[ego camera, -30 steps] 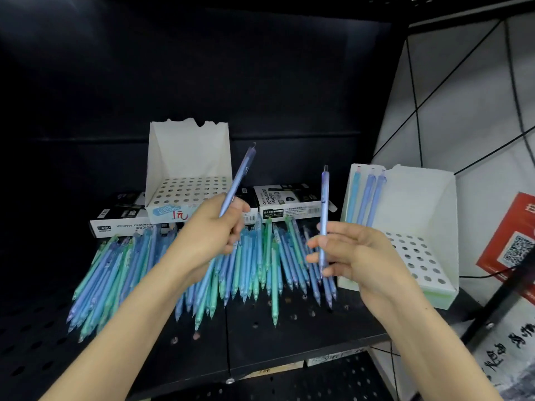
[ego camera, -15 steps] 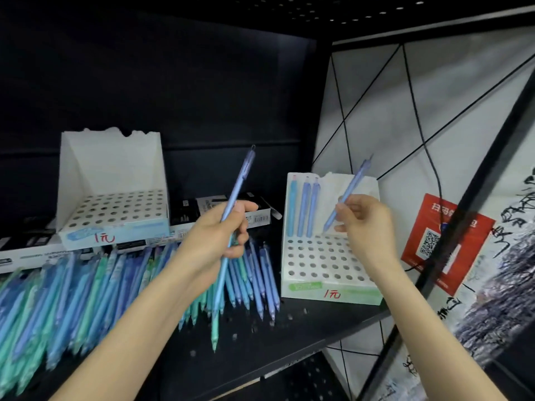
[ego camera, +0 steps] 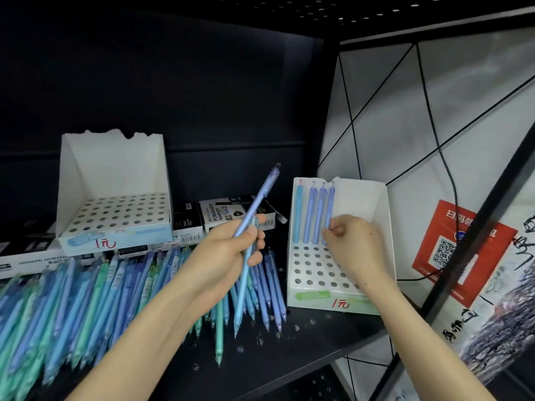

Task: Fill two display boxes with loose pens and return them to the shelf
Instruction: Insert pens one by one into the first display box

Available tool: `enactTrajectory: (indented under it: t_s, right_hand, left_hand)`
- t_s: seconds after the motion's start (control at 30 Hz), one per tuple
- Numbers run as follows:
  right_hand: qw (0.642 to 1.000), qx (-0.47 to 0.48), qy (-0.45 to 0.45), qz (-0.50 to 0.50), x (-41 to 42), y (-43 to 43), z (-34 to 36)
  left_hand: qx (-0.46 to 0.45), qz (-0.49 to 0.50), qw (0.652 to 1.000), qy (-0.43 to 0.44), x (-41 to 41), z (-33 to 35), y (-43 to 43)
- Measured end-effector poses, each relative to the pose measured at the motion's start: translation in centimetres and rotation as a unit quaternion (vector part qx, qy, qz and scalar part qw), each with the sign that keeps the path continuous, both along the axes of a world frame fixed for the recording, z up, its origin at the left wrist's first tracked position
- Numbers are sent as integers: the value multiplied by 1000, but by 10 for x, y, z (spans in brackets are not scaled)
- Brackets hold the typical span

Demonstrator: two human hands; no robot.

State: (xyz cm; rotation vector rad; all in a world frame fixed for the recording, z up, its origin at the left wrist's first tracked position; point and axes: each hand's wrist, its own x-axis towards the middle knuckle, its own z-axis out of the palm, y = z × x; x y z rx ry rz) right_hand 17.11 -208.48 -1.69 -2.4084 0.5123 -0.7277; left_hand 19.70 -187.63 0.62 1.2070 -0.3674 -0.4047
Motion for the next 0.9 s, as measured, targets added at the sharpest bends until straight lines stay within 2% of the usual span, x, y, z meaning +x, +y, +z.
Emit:
enactTrajectory:
  t_s: [0.1,0.17,0.23,0.27,0.37,0.47,0.53,0.63,0.7,0.77,0.83,0.9]
  right_hand:
    - [999,-20,-8,-24,-5,5,7]
    - [996,-31,-83,-31,-14,16,13]
    - [986,4,-162,26,-26,34,24]
    - [981,39,-172,74,-30,44,30]
    - [966,128,-120,191,-36,64,41]
    - [947,199,-88,238,-36,72,43]
    - [936,245,-100,234,-38,69,43]
    - [930,280,-183,154,-43,45,52]
    - [929,250,-256,91,-48,23,61]
    - [943,146,-297,22,-48,5,65]
    - [955,46,-291,-30,-43,-4,64]
    - [961,-14,-272,-46,-36,-8,62]
  left_hand:
    - [-43,-30,998,29,1,1,2]
    - [-60,-51,996,37,0,3,3]
    - [-65,-78,994,27,-3,4,2]
    - [-59,-90,994,17,-4,4,2]
    - [-21,-105,994,-19,-8,0,-2]
    - [13,-112,992,-56,-11,-2,-3]
    - [24,-101,993,-55,-13,-2,-2]
    - [44,-30,997,-58,-8,-4,0]
    - [38,14,998,-48,-4,-2,3]
    - [20,36,999,-23,-2,1,4]
    - [21,44,998,-27,-1,1,4]
    - [29,45,998,-41,-2,1,3]
